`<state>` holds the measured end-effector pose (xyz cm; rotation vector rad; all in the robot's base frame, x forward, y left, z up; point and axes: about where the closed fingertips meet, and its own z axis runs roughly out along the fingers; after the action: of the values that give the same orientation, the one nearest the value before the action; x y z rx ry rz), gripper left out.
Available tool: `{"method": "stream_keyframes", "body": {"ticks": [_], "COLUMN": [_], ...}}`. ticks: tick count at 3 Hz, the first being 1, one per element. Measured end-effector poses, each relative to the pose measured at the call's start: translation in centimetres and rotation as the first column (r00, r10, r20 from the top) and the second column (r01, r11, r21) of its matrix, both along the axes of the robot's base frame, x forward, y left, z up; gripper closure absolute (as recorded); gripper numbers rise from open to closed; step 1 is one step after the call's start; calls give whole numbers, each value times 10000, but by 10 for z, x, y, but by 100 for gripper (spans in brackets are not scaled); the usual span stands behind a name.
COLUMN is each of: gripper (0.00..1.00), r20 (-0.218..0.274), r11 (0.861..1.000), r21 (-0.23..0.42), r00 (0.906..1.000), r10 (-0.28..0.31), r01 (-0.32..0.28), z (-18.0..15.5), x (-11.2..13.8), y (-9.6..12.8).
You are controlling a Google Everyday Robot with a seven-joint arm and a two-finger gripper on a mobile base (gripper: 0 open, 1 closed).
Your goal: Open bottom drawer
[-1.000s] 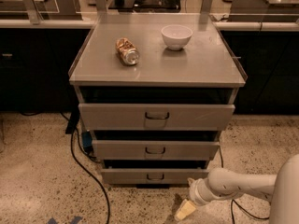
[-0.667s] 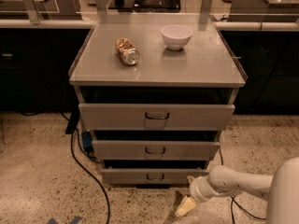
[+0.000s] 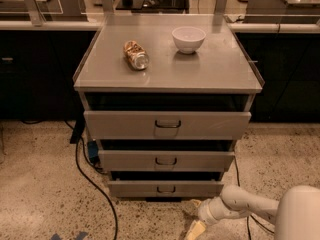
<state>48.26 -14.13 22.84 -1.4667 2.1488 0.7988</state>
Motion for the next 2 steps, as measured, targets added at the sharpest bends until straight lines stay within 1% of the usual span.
{"method": "stream_keyframes", "body": {"ticks": [1, 2], "gripper": [0, 0], "r20": [14, 1222], "r11": [10000, 9991], "r21": [9, 406], "r00": [10000, 9925], "r10": [1, 52], "r01": [-1, -102], "z": [0, 11], "x": [0, 30], "y": [0, 0]}}
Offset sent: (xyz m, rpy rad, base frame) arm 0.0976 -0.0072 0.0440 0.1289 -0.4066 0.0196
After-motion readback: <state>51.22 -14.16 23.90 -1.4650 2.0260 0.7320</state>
